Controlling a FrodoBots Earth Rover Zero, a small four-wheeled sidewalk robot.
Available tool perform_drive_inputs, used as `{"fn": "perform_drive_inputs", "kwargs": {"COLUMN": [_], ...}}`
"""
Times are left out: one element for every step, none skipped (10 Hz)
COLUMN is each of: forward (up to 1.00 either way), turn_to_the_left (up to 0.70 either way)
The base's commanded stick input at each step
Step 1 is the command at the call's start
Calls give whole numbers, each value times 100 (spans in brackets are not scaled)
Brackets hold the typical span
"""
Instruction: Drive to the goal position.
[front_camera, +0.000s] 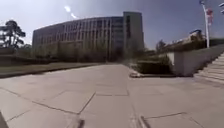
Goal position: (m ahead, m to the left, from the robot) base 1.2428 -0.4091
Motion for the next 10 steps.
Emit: {"fn": "perform_drive_inputs", "kwargs": {"forward": [70, 70, 70, 70, 70, 70, 70, 70, 70, 70], "turn_to_the_left": [17, 31, 35, 35, 27, 11, 3, 2, 0, 0]}}
